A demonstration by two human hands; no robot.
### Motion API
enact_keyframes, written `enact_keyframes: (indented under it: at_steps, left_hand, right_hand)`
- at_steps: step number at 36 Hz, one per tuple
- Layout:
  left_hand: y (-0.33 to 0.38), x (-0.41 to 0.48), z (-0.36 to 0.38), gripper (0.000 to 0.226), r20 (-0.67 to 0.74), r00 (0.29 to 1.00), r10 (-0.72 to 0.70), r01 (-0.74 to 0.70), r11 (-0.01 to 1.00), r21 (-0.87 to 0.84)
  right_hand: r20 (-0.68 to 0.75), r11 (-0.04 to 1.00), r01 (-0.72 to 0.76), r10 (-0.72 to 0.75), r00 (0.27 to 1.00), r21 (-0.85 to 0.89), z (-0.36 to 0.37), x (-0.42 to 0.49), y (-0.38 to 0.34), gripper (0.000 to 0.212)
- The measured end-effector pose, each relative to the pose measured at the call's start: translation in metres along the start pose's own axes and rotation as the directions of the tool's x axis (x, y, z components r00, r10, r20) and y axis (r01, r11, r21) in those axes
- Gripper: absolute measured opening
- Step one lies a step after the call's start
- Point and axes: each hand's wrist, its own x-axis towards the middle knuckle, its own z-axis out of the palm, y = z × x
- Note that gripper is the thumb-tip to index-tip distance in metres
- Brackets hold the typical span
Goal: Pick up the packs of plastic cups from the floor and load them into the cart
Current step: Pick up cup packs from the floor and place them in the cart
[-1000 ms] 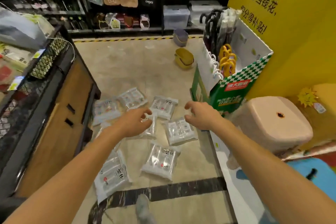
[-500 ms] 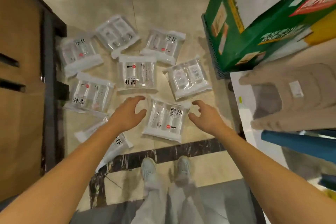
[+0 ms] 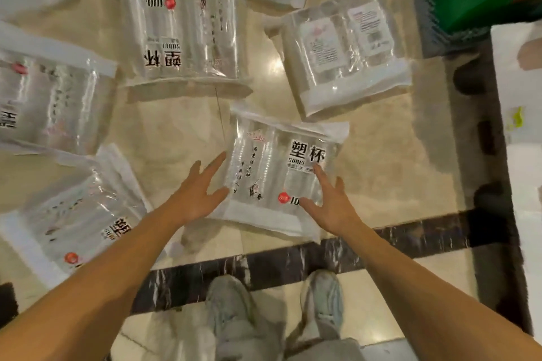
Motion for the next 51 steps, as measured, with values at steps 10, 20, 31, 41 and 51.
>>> enact_keyframes:
  at_steps: [10,20,31,41,51]
  left_hand:
    - [0.005,-0.008,0.030,0.073,-0.116,0.989,0.089,-0.101,0.990,-0.100]
    - [0.126,-0.197,-0.111,0.072,-0.337,0.937,0.089,-0.186,0.946,-0.266]
    - [0.304,-0.495,-0.385,0.065,-0.681,0.723,0.114,-0.335,0.921,-0.201]
    - [0.379,-0.732,-0.507,0.061,-0.881,0.472,0.030,-0.406,0.894,-0.187]
    - [0.352,-0.858,-0.469,0.065,-0.947,0.229,-0.225,-0.425,0.852,-0.305]
  right_hand:
    - [-0.122,0.993,0.077,-0.066,0.990,0.090,-0.002,-0.012,0.002,0.082]
    - [-0.147,0.971,0.239,-0.237,0.960,-0.006,-0.148,-0.162,-0.162,0.076]
    - [-0.152,0.783,0.582,-0.617,0.772,-0.221,-0.376,-0.409,-0.483,0.068]
    - [-0.095,0.503,0.774,-0.856,0.508,-0.384,-0.468,-0.602,-0.680,0.063]
    - [0.187,0.206,0.883,-0.933,0.306,-0.421,-0.426,-0.676,-0.779,0.061]
